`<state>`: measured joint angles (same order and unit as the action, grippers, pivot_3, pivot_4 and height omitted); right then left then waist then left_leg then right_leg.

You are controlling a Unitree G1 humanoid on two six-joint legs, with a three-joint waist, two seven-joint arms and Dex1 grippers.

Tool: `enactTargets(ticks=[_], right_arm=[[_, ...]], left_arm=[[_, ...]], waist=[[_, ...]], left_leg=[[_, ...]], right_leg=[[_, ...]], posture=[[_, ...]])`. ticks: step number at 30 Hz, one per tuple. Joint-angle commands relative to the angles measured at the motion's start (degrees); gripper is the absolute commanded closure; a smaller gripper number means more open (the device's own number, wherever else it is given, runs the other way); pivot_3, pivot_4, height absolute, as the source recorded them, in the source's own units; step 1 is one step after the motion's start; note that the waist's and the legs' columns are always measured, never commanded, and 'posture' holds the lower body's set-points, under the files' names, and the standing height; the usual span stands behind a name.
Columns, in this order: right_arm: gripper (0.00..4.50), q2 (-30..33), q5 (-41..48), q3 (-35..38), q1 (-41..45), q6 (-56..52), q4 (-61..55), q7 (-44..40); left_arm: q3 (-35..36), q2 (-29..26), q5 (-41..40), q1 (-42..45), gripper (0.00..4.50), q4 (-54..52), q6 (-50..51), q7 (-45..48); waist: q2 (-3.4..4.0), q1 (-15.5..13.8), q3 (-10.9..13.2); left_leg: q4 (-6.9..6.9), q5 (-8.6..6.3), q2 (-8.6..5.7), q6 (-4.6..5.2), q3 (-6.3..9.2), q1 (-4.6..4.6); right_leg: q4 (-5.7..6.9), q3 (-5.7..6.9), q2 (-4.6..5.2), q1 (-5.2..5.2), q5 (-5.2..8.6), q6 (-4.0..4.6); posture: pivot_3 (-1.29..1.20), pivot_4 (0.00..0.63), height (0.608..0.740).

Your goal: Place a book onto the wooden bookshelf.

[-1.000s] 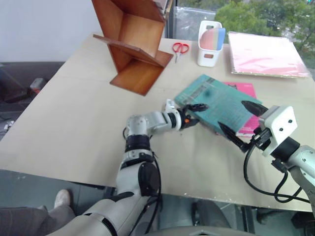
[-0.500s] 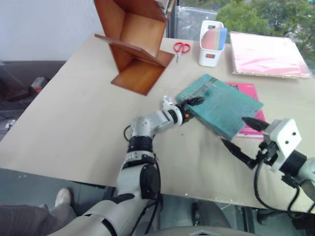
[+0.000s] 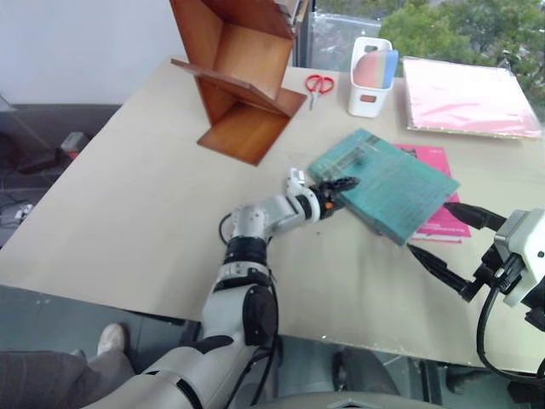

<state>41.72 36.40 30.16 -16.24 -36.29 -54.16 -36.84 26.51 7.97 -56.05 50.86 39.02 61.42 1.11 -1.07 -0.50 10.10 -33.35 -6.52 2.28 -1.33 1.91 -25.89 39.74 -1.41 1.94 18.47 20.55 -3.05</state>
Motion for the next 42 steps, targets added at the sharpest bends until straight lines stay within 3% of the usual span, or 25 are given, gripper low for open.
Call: enactTargets(ticks=[1,3,5,9,18,25,28,30,34,38,42], right_arm=[[0.0,0.41,-0.51,-0.7,1.17,1.42,-0.39,1.04],[0.0,0.48,-0.66,-1.19,1.54,1.58,-0.22,1.26],[0.0,0.5,-0.72,-1.73,1.95,1.61,-0.17,1.51],[0.0,0.26,-0.89,-2.91,3.02,2.22,0.23,1.86],[0.0,-2.0,-2.24,-6.91,7.08,5.44,3.51,3.17],[0.0,-4.99,2.59,-5.21,14.39,6.29,7.67,5.53],[0.0,-4.99,1.56,-6.64,16.61,7.43,10.0,5.59],[0.0,-5.43,1.41,-7.91,18.03,7.89,11.34,5.53],[0.0,-5.9,0.95,-9.49,19.24,9.05,12.96,5.12],[0.0,-5.64,1.14,-7.93,18.27,10.19,14.18,3.96],[0.0,-4.46,0.27,-6.59,16.69,11.91,15.42,1.8]], left_arm=[[0.69,7.12,-1.59,-0.89,2.46,3.45,0.51,-0.36],[0.63,7.16,-1.56,-0.73,3.11,3.89,-0.18,-0.2],[0.65,6.91,-1.85,-0.56,3.39,4.09,-0.61,-0.25],[2.21,4.7,-4.96,0.07,4.39,1.71,0.24,-1.4],[2.47,-4.2,-9.74,1.74,4.39,-9.27,7.56,-0.9],[-5.17,-15.38,-5.2,5.74,4.39,-16.49,8.64,11.09],[-19.11,-25.94,5.05,6.15,4.39,-25.13,1.29,27.11],[-23.81,-30.17,9.75,6.71,4.39,-27.76,-4.23,33.91],[-35.23,-38.84,27.63,8.04,4.39,-30.52,-29.71,49.42],[-39.85,-44.96,41.68,11.58,4.39,-26.86,-58.28,60.39],[-40.18,-48.09,50.96,20.29,4.39,-16.8,-79.5,63.44]], waist=[[0.0,-0.12,0.0],[0.0,-0.21,0.0],[0.0,-0.29,0.0],[-0.03,-0.26,0.01],[-0.1,-0.03,0.1],[-0.12,0.78,0.2],[-0.14,0.72,0.23],[-0.14,0.89,0.27],[0.0,1.04,0.31],[0.0,0.94,0.35],[0.0,0.37,0.36]], left_leg=[[0.0,0.0,0.0,0.0,0.0,0.0],[0.0,0.0,0.0,0.0,0.0,0.0],[0.0,0.0,0.0,-0.01,0.02,0.0],[-0.01,0.0,0.0,-0.01,0.03,0.0],[0.03,0.02,0.0,-0.02,0.03,-0.25],[0.07,0.17,0.01,-0.27,0.04,-0.35],[0.09,0.17,-0.01,-0.27,0.03,-0.37],[0.15,0.18,-0.01,-0.29,0.02,-0.37],[0.22,0.18,0.01,-0.29,0.0,-0.34],[0.23,0.16,0.01,-0.26,-0.03,-0.41],[0.19,0.05,0.01,-0.05,-0.01,-0.74]], right_leg=[[0.0,0.0,0.0,0.0,0.0,0.0],[0.0,0.0,0.0,0.0,0.0,0.0],[0.0,0.02,0.01,0.0,0.0,0.0],[0.0,0.04,0.01,0.0,-0.01,0.01],[-0.02,0.02,-0.01,0.22,-0.05,0.09],[-0.04,0.05,-0.02,0.32,-0.05,0.1],[-0.1,0.07,0.02,0.31,-0.05,0.1],[-0.11,0.06,0.01,0.33,-0.06,0.12],[-0.14,0.05,0.02,0.33,-0.05,0.15],[-0.27,0.05,0.02,0.34,-0.05,0.15],[-0.33,0.11,0.01,0.62,-0.05,0.15]], posture=[[0.0,0.15,0.74],[0.0,0.15,0.74],[0.0,0.15,0.74],[0.0,0.15,0.74],[0.0,0.15,0.74],[0.0,0.15,0.74],[0.0,0.15,0.74],[0.0,0.15,0.74],[0.0,0.15,0.74],[0.0,0.15,0.74],[0.0,0.15,0.74]])
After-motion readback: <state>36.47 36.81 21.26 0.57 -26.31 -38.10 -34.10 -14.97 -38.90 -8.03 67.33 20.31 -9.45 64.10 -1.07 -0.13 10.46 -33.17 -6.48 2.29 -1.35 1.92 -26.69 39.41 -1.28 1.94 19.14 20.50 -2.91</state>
